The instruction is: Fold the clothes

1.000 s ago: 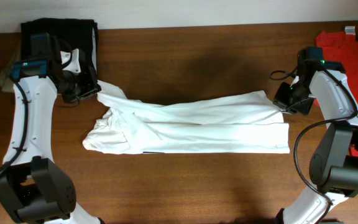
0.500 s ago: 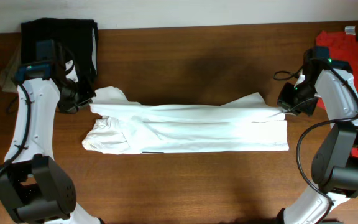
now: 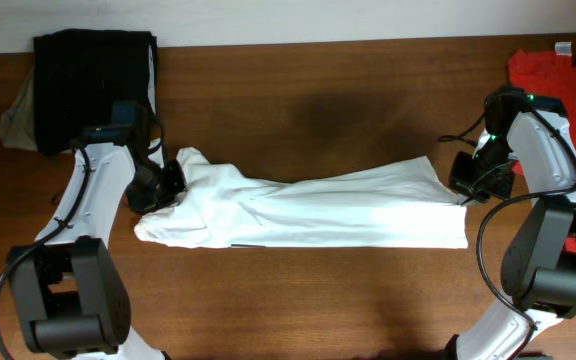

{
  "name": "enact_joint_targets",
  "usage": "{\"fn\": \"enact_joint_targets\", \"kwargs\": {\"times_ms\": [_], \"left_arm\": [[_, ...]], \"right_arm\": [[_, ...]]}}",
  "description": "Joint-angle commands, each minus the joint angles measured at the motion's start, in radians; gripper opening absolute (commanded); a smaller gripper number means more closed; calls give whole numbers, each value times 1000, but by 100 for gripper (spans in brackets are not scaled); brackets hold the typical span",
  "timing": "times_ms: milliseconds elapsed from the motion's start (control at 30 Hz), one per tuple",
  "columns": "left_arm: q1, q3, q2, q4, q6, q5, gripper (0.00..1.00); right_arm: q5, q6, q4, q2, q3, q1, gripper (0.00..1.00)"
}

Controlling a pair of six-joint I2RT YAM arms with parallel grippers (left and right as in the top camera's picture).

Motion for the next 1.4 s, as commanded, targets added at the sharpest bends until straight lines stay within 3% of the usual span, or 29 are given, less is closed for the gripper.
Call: {"fn": "enact_joint_targets", "kwargs": {"times_ms": [0,267,533,667,733,833,900,967,1000,1067,1133,1167,1200,1233,1267,1367], "left_arm": [[43,-22,5,-2,-85,-143,0],[164,-22,5,-4,-94,-115,1],[133,-24,6,-5,-94,-105,1],[103,-45,6,9,-95,-98,10],[88,-53,6,16,-95,-93,19],[70,-53,7,14,-95,-87,44],[66,-53,7,17,-95,-88,78],[69,-52,6,28,-95,-92,83],[71,-47,6,31,-95,-91,83],[74,-13,6,34,-95,-90,83],[70,36,6,33,-94,-58,77],[66,50,5,34,-93,-32,65],[53,63,5,42,-76,19,43],[39,63,6,55,-49,57,22],[14,61,6,56,-45,67,13],[-43,44,7,56,-46,66,7]], "right_arm": [[100,-9,-4,-26,20,-10,4],[100,-9,5,-26,20,-61,4],[73,-10,5,-26,-9,-64,4],[64,-10,30,-26,-44,-64,8],[43,-10,34,-26,-47,-64,20],[43,-10,35,-26,-47,-64,39],[43,-10,42,-26,-47,-64,68],[43,-10,55,-26,-47,-64,90],[43,-10,62,-26,-47,-64,96],[31,-10,77,-26,-47,-64,97],[-48,-14,88,-26,-47,-64,82],[-76,-14,89,-26,-47,-64,65],[-101,-14,92,-26,-47,-58,41],[-105,-14,97,-26,-47,-51,33],[-105,-14,104,-26,-48,-40,30],[-105,-14,127,-26,-50,1,30]]}}
